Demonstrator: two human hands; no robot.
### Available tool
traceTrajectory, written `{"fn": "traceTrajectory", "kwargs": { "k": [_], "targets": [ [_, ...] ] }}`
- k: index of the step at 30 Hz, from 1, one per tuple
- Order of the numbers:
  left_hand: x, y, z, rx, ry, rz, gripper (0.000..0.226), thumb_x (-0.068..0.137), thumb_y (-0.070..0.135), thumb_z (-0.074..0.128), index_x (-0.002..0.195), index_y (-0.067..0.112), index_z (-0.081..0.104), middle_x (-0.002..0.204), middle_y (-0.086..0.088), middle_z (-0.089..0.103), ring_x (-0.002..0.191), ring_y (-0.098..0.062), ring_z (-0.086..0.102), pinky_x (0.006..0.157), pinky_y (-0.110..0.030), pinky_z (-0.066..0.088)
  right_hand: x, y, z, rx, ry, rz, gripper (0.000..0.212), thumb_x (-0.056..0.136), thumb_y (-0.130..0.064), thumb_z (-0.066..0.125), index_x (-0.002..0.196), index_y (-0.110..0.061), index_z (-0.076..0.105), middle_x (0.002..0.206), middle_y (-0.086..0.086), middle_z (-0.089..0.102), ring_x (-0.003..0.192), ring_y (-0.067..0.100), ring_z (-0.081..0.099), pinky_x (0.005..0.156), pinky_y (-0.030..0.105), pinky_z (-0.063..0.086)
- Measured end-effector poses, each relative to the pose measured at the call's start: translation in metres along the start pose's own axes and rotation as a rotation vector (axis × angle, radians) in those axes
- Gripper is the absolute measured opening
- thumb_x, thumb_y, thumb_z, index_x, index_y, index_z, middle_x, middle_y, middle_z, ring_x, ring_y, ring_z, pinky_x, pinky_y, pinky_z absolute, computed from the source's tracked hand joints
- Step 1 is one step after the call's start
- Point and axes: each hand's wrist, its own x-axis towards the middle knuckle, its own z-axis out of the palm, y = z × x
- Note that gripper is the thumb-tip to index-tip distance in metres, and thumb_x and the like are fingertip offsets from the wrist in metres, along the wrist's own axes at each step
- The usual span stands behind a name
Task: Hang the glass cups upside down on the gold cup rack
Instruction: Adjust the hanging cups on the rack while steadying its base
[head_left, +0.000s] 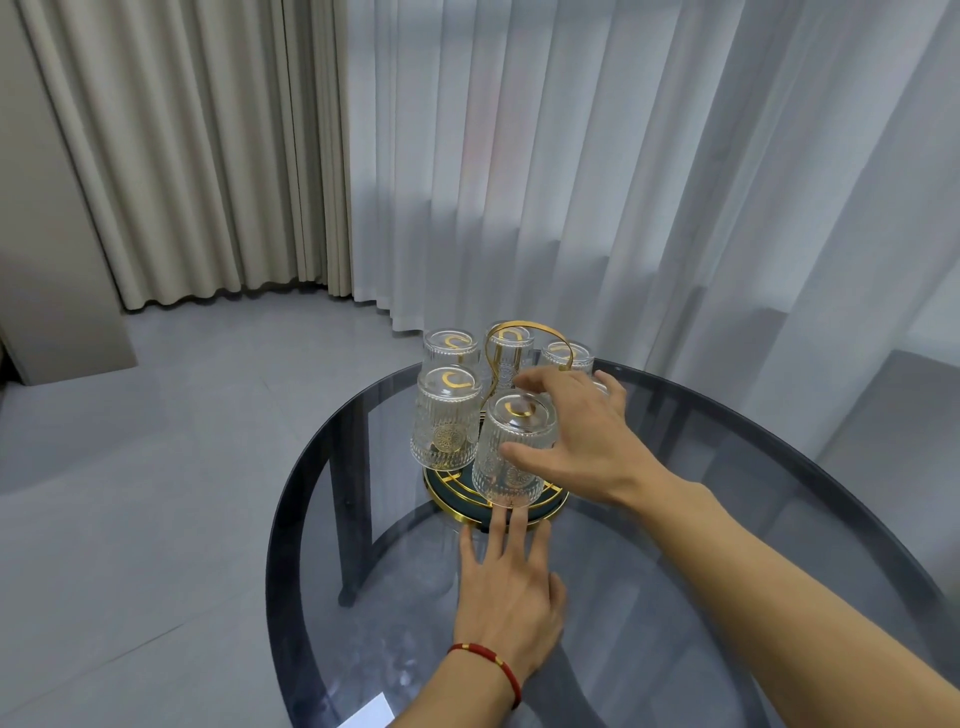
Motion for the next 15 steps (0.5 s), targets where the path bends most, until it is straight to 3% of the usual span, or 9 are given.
{"fn": "traceTrajectory", "kwargs": {
  "k": [11, 15],
  "targets": [
    [0.0005, 0.0007, -0.0026, -0.011, 0.002, -0.008, 0.057, 0.091, 0.034, 0.038, 0.146, 0.019, 0.036, 0.158, -0.011, 0.026, 0.148, -0.032, 0.014, 0.117, -0.063, 0.014, 0.0024, 0.0048, 0.0047, -0.094, -0.073, -0.071, 0.072, 0.079, -0.062, 0.057, 0.142, -0.027, 0.053, 0.138, -0.007, 0.056, 0.138, 0.014, 0.042, 0.122, 0.052, 0.003],
    [-0.0005, 0.0036, -0.0048, -0.043, -0.038, -0.036, 0.059, 0.094, 0.033, 0.038, 0.150, 0.021, 0.027, 0.163, -0.011, 0.015, 0.151, -0.029, 0.003, 0.119, -0.060, 0.008, -0.0005, 0.0029, 0.0035, -0.114, -0.084, -0.067, 0.072, 0.080, -0.062, 0.056, 0.144, -0.029, 0.051, 0.141, -0.005, 0.055, 0.140, 0.017, 0.040, 0.121, 0.052, 0.009]
  ]
}}
